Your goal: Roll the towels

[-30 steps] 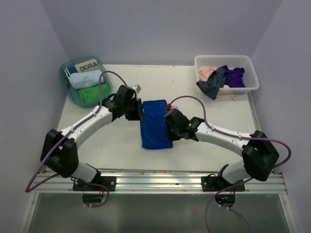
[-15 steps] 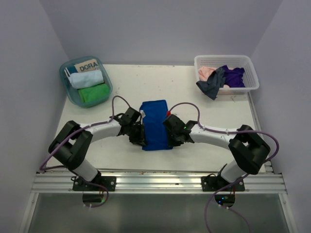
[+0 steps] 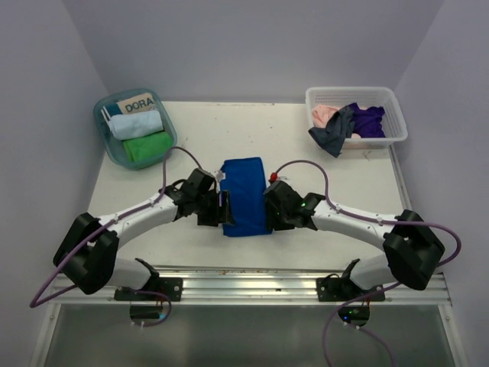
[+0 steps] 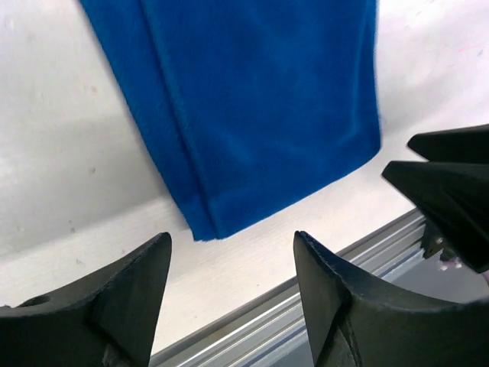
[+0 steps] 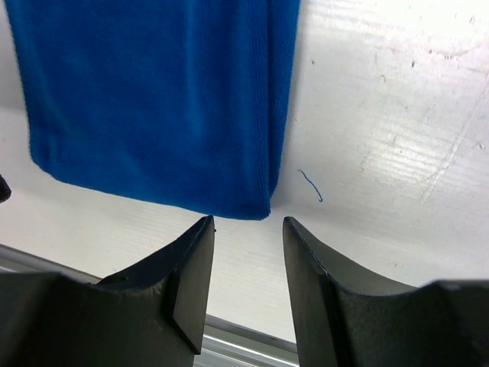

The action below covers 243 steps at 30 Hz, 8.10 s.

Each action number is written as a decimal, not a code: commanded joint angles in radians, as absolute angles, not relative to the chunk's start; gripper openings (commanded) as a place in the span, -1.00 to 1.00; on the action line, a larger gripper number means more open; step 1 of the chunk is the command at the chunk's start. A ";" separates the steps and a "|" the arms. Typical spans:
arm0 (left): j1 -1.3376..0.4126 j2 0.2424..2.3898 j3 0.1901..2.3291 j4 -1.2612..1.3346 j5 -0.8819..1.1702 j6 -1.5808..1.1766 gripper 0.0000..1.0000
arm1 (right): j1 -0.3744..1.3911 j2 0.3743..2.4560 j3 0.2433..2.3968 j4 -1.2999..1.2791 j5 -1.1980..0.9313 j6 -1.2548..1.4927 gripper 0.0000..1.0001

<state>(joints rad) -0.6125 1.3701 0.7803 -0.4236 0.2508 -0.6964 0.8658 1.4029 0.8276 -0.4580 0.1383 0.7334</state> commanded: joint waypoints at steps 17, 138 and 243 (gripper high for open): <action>-0.670 1.459 0.653 -0.319 0.215 -0.765 -0.17 | 0.870 1.459 0.769 -0.368 0.064 0.749 -0.12; -0.520 1.486 0.974 -0.488 0.249 -0.718 -1.00 | 0.827 1.397 0.956 -0.522 0.227 0.730 -1.00; -0.482 1.598 1.028 -0.489 0.284 -0.689 -1.00 | 0.733 1.621 1.134 -0.448 0.176 0.624 -1.00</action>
